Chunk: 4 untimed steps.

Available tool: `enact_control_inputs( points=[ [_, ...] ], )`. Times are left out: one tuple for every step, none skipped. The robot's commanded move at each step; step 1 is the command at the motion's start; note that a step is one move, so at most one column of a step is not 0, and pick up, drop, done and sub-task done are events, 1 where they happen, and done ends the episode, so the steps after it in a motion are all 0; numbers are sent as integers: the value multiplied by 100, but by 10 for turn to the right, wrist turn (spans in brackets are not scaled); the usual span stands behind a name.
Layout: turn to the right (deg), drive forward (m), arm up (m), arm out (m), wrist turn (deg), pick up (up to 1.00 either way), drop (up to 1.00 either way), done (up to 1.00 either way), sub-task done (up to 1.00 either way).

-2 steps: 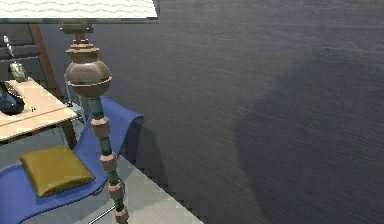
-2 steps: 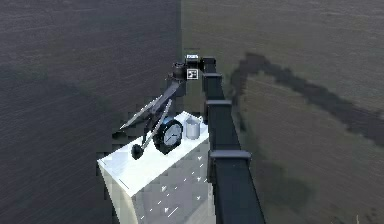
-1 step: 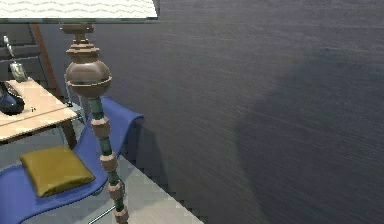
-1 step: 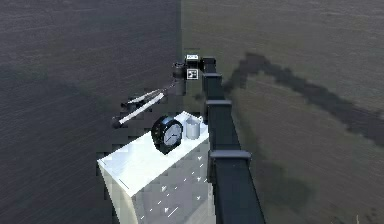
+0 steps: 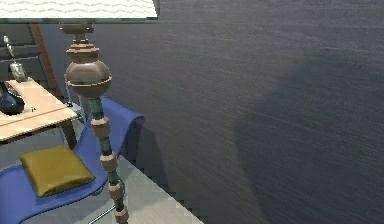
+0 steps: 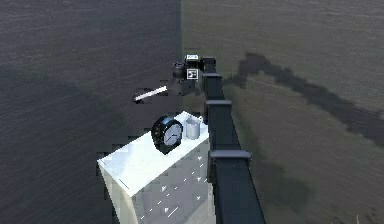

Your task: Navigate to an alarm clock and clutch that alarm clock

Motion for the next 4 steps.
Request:
enact_control_inputs(
  points=[
    [0,0,0,0,120,0,0,0,0],
    [0,0,-30,0,0,0,0,0,0],
    [0,0,0,0,0,100,0,0,0],
    [0,0,10,0,0,0,0,0,0]
  ],
)
